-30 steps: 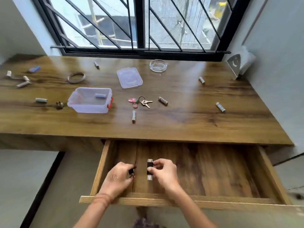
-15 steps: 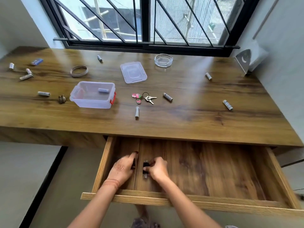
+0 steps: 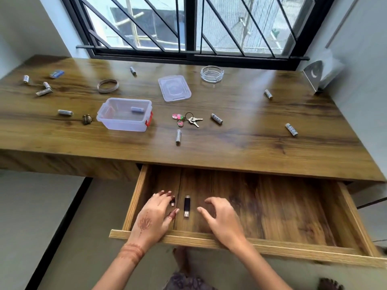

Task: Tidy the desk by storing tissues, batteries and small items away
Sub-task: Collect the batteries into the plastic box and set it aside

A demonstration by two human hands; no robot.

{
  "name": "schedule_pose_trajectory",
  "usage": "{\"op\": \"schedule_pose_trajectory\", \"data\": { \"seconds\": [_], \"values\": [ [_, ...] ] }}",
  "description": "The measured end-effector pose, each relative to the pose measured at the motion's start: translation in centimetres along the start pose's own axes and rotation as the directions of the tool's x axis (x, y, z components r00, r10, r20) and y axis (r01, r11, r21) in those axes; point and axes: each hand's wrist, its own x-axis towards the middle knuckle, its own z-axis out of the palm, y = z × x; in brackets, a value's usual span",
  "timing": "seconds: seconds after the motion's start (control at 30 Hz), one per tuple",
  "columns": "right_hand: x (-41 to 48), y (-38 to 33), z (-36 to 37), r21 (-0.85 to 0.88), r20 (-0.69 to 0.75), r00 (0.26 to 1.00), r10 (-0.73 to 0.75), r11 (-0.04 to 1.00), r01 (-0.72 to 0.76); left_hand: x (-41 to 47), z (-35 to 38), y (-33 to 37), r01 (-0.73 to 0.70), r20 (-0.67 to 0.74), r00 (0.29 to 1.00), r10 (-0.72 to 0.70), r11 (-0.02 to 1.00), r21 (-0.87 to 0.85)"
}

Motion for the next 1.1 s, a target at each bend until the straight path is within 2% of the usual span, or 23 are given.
{"op": "schedule_pose_trajectory", "data": {
  "seconds": [0.17, 0.37, 0.7, 1.1],
  "values": [
    [-3.6, 2.2, -1.6, -0.32, -0.038, 0.973, -0.227, 0.925, 0.204, -2.0, 0.2, 1.2, 0.039, 0.059, 0.998, -0.038, 0.999, -0.026],
    [-4.5, 3.6, -2.7, -0.47, 0.102, 0.904, -0.415, 0.78, 0.412, -2.1, 0.6, 1.1, -0.01, 0.034, 0.999, 0.008, 0.998, 0.065],
    [-2.1, 3.7, -2.7, -0.502, 0.085, 0.919, -0.386, 0.78, 0.374, 0.1, 0.6, 0.4, -0.196, 0.143, 0.975, 0.169, 0.961, 0.197],
    [5.3, 4.2, -3.8, -0.589, 0.059, 0.928, -0.368, 0.738, 0.33, 7.5, 0.6, -0.4, -0.15, 0.132, 0.983, 0.124, 0.966, 0.212]
  ]
}}
